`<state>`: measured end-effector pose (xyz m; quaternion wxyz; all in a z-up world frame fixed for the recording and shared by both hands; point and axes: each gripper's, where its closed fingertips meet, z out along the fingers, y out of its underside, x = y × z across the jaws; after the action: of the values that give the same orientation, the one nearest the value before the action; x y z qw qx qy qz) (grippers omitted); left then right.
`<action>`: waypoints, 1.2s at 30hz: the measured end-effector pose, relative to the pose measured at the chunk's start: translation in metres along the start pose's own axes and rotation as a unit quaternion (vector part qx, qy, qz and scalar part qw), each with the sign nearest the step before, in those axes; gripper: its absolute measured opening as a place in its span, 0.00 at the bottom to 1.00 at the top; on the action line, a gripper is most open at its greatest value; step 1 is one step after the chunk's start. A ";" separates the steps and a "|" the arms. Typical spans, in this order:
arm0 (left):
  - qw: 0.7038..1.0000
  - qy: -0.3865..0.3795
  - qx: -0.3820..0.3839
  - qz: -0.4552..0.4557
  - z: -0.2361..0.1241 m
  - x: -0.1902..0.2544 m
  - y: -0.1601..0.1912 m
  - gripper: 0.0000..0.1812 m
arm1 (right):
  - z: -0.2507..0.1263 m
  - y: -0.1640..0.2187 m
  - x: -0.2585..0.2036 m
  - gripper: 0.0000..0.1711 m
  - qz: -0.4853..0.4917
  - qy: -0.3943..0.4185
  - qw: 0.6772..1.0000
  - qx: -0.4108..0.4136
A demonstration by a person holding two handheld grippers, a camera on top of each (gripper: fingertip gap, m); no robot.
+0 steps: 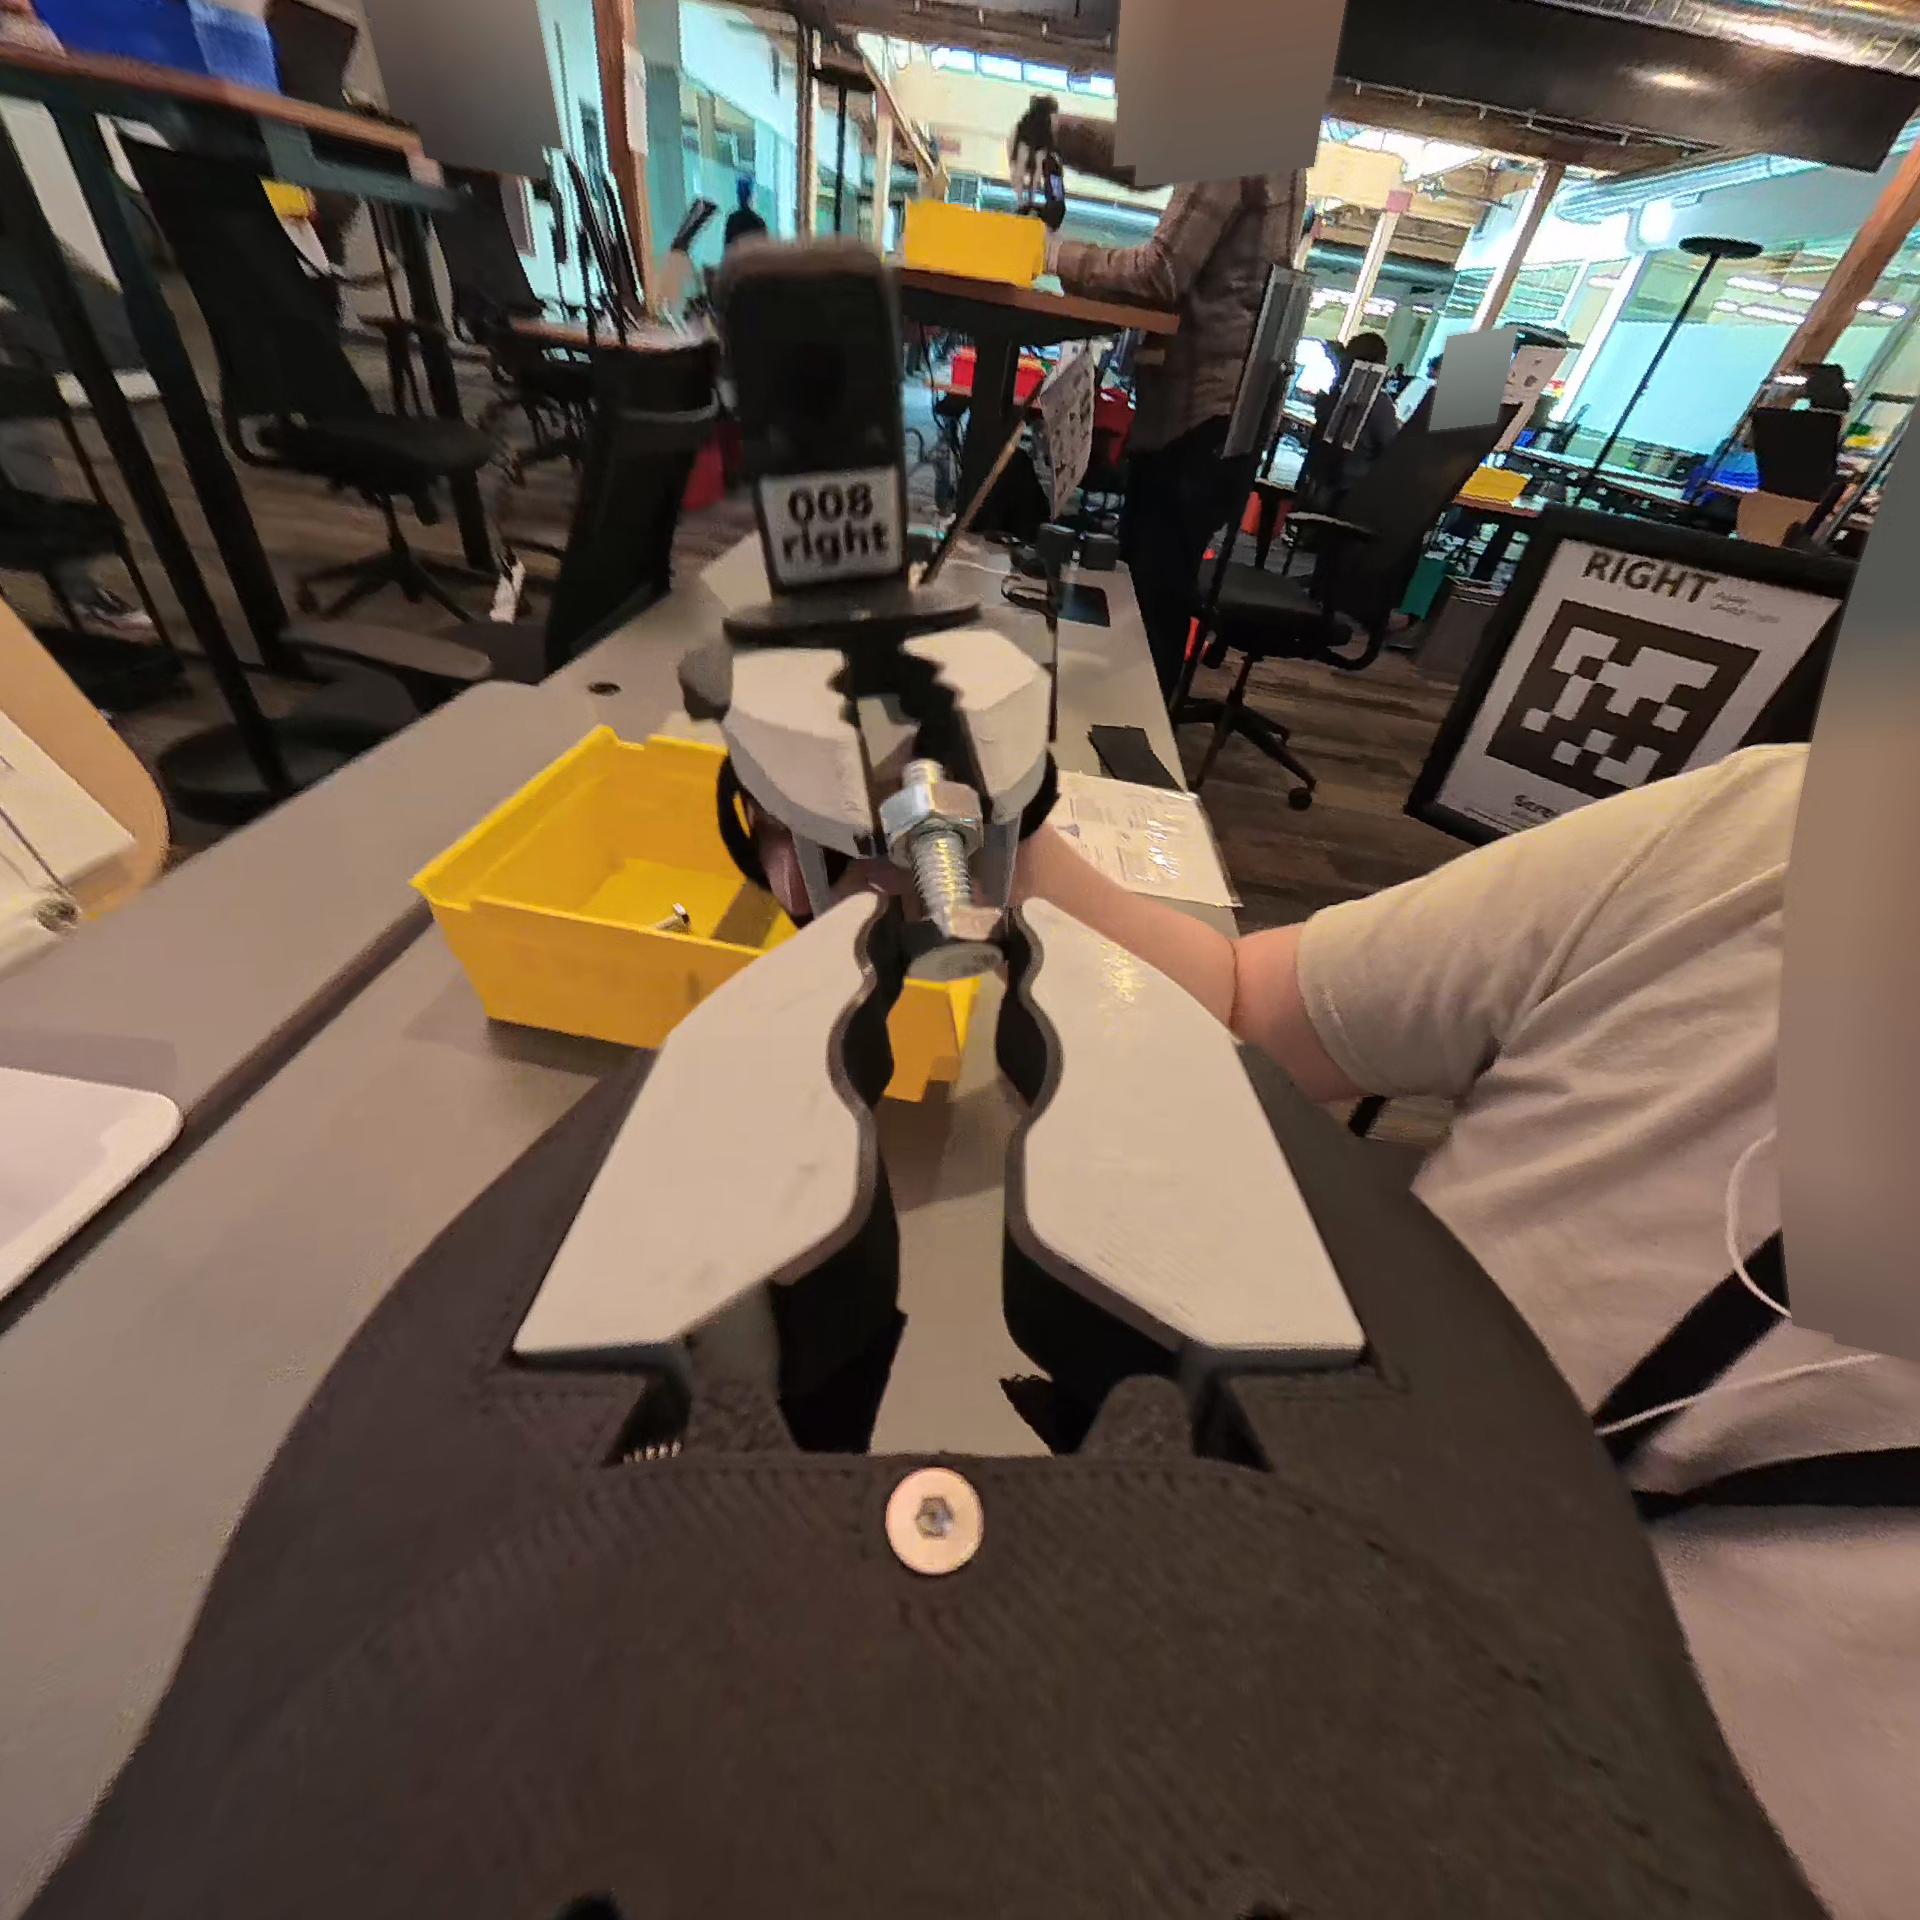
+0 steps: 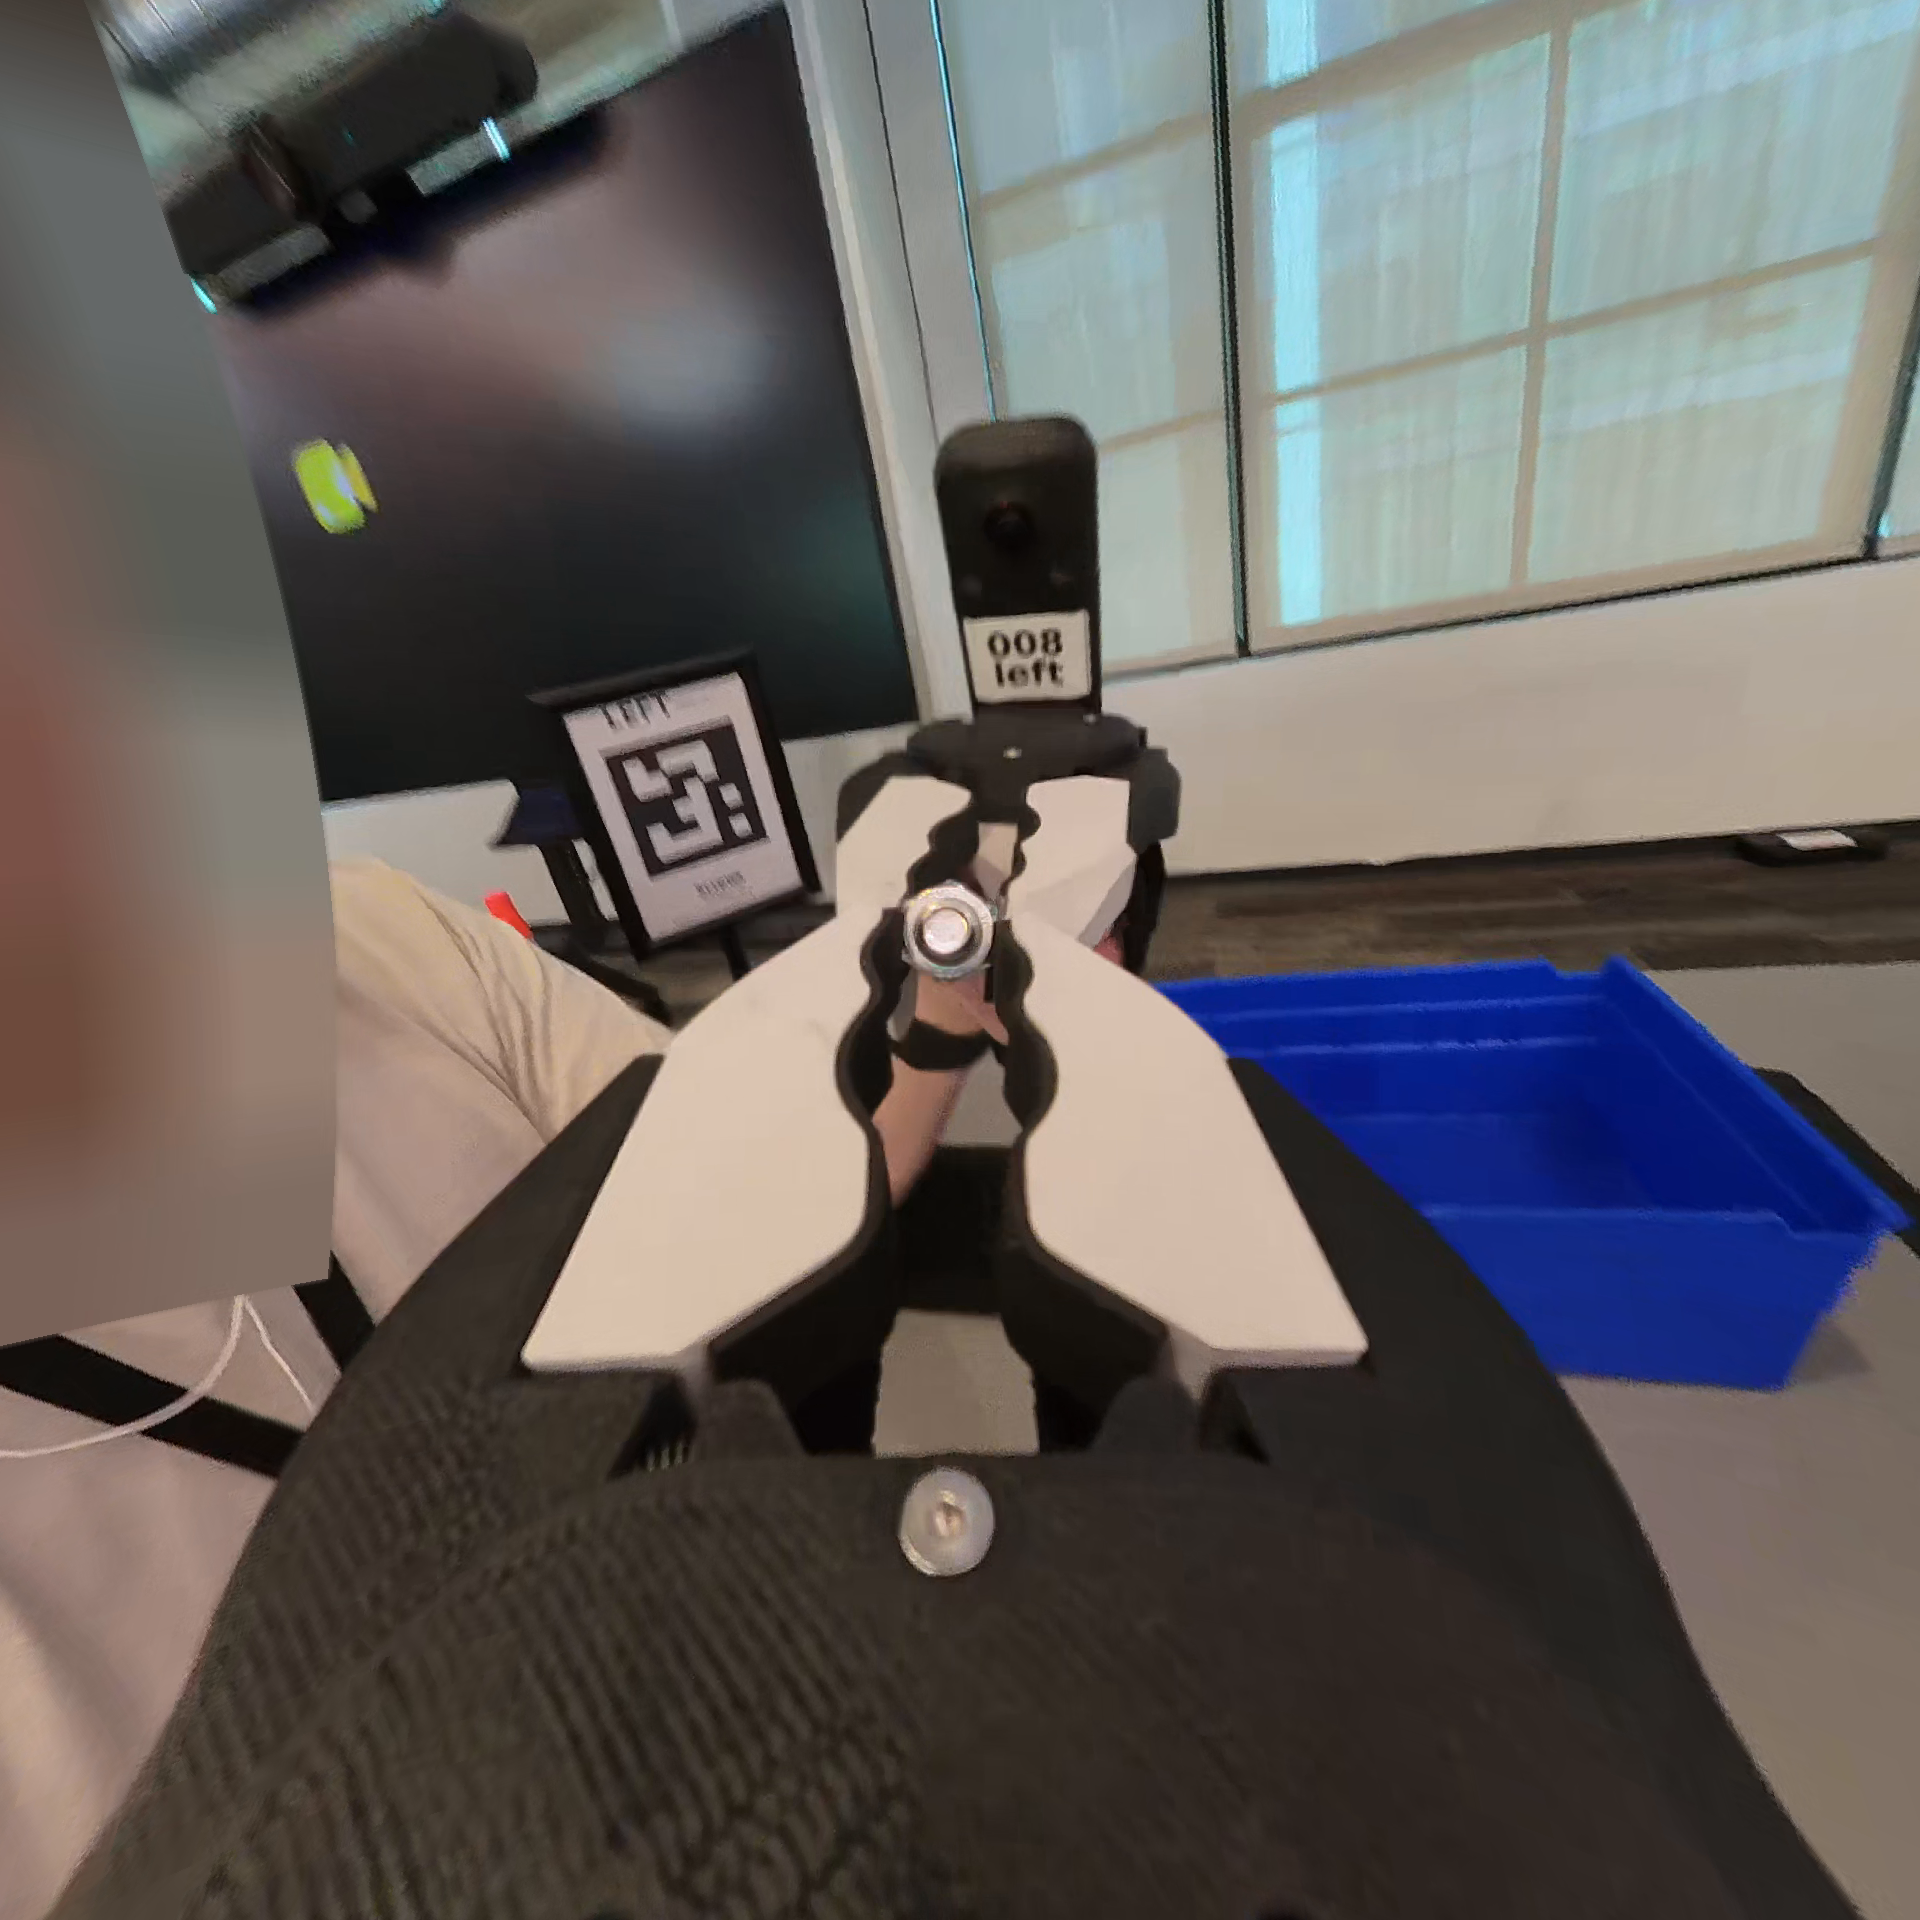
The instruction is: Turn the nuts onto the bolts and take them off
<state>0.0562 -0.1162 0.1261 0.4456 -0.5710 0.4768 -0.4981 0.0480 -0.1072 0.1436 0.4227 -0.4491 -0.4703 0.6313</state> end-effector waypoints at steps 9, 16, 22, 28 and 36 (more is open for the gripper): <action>0.999 -0.001 -0.043 -0.010 0.003 -0.007 0.017 0.11 | -0.004 0.026 0.003 0.10 -0.067 0.087 0.984 -0.143; 0.994 -0.020 -0.104 -0.003 0.011 -0.012 0.038 0.16 | -0.010 0.029 0.004 0.10 -0.057 0.090 0.981 -0.160; 0.987 0.015 -0.162 0.009 0.022 -0.004 0.063 0.10 | -0.016 0.048 -0.003 0.10 -0.104 0.083 0.964 -0.231; 0.989 0.002 -0.144 0.044 0.037 -0.006 0.057 0.10 | -0.017 0.036 -0.003 0.10 -0.131 0.095 0.966 -0.201; 0.998 0.029 -0.045 0.025 0.047 0.007 0.026 0.10 | -0.013 -0.004 -0.004 0.23 -0.110 0.111 0.985 -0.069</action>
<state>0.1006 -0.1253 0.0964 0.4181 -0.5638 0.5254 -0.4809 0.0617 -0.1070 0.1462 0.5064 -0.4902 -0.5097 0.4934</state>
